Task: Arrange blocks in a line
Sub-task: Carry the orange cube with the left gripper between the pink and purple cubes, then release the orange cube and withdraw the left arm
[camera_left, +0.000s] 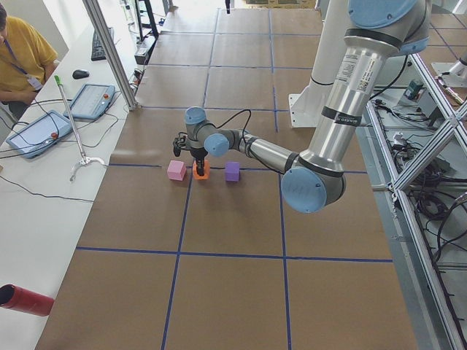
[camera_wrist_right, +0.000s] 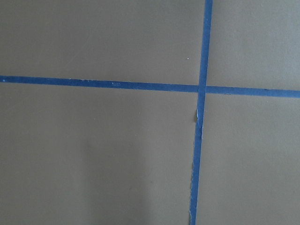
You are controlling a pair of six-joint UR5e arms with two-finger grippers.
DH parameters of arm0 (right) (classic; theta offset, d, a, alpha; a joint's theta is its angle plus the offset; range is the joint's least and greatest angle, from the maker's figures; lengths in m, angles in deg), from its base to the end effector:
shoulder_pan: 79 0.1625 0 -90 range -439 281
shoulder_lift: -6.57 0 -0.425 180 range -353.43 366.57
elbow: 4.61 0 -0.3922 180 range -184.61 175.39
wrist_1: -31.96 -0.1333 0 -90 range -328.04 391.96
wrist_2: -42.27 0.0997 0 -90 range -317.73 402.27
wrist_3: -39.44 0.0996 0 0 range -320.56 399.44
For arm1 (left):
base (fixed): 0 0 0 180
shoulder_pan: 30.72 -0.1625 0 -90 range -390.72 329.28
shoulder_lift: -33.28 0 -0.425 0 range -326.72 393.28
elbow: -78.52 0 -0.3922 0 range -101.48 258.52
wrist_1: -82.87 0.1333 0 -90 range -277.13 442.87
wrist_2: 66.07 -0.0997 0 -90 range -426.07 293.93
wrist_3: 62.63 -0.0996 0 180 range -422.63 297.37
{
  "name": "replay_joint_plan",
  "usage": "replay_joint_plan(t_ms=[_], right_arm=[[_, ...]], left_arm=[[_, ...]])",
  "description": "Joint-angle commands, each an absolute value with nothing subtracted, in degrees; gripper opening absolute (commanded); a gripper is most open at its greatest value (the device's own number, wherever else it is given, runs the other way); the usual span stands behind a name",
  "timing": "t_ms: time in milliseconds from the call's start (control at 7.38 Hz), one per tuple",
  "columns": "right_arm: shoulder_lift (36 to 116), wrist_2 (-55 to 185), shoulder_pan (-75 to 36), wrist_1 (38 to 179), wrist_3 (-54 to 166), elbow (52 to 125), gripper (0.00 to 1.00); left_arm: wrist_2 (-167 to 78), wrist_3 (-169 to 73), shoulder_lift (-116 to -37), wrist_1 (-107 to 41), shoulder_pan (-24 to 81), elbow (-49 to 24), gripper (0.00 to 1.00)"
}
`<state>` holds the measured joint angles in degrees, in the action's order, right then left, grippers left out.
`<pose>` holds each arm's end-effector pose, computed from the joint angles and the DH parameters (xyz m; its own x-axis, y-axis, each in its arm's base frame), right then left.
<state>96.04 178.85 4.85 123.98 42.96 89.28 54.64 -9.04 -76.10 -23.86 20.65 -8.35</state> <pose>0.0073 -0.5011 0.6215 0.6854 -0.0427 0.7269 0.0651 0.9979 -0.0028 0.3400 -0.5575 0.4712 0.7171 -0.0799 -0.6924 0.0900 0.9957 -0.0217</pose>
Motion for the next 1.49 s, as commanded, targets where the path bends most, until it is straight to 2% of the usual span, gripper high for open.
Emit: replay_joint_plan(t_ms=[0, 271, 407, 678, 814, 1085, 1356], right_arm=[[96.0, 178.8, 4.9, 124.0, 43.0, 89.3, 1.0], [96.0, 178.8, 4.9, 124.0, 43.0, 89.3, 1.0], [96.0, 178.8, 4.9, 124.0, 43.0, 89.3, 1.0], [96.0, 178.8, 4.9, 124.0, 43.0, 89.3, 1.0], [96.0, 178.8, 4.9, 124.0, 43.0, 89.3, 1.0], [96.0, 178.8, 4.9, 124.0, 43.0, 89.3, 1.0], [96.0, 178.8, 4.9, 124.0, 43.0, 89.3, 1.0]], left_arm=[[54.7, -9.1, -75.7, -23.9, 20.6, -8.8, 0.99], [54.7, -9.3, -74.1, -23.4, 22.5, -12.7, 1.0], [54.8, -10.7, -72.0, -23.0, 27.3, -15.8, 1.0], [59.3, -32.0, -71.7, -13.0, 37.4, -16.8, 1.0], [59.2, -48.1, -69.9, -7.9, 43.8, -16.1, 1.0], [59.1, -70.3, -64.6, -7.3, 54.7, -12.0, 1.0], [59.6, -75.0, -60.2, -8.1, 57.3, -11.0, 1.0]])
